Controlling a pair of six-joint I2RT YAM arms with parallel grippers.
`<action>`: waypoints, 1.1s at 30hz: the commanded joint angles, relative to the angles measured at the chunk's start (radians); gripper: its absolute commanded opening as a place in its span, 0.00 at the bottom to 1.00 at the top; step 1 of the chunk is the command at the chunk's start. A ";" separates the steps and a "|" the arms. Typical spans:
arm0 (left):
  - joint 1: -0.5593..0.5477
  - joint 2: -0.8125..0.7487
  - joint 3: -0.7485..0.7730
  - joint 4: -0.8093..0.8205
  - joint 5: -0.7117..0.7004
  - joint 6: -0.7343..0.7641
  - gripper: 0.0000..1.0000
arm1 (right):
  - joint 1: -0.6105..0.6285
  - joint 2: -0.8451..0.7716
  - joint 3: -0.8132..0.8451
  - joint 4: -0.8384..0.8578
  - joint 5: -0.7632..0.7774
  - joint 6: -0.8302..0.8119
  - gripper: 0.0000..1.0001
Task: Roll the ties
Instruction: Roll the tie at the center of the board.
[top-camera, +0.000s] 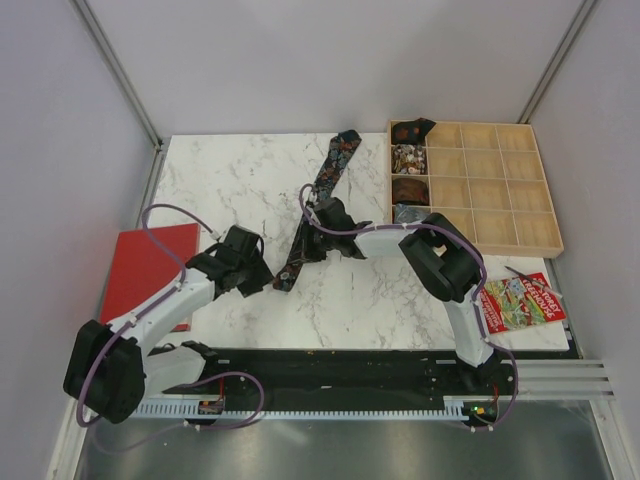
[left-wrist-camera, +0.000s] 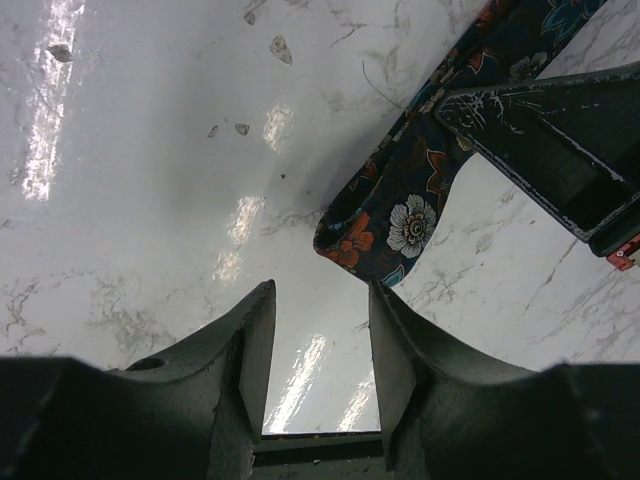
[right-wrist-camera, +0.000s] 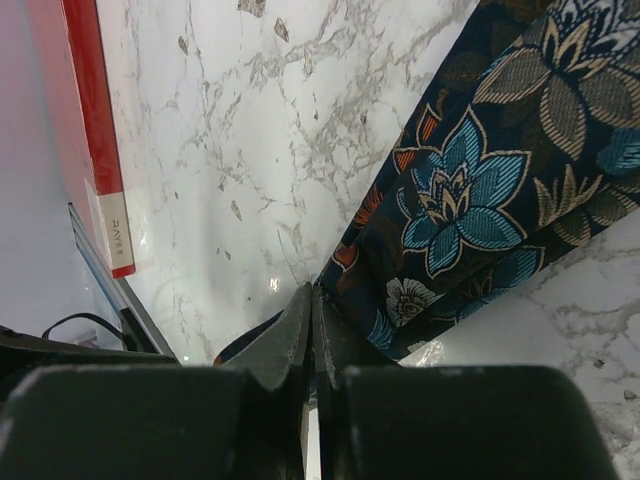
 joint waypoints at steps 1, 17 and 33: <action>-0.013 0.030 -0.014 0.083 0.006 -0.089 0.48 | -0.010 -0.024 -0.052 0.008 0.013 -0.004 0.06; -0.034 0.124 -0.055 0.170 -0.001 -0.206 0.49 | -0.016 -0.024 -0.122 0.080 -0.016 0.014 0.04; -0.110 0.056 0.000 0.049 -0.119 -0.307 0.50 | -0.024 -0.012 -0.136 0.102 -0.027 0.019 0.02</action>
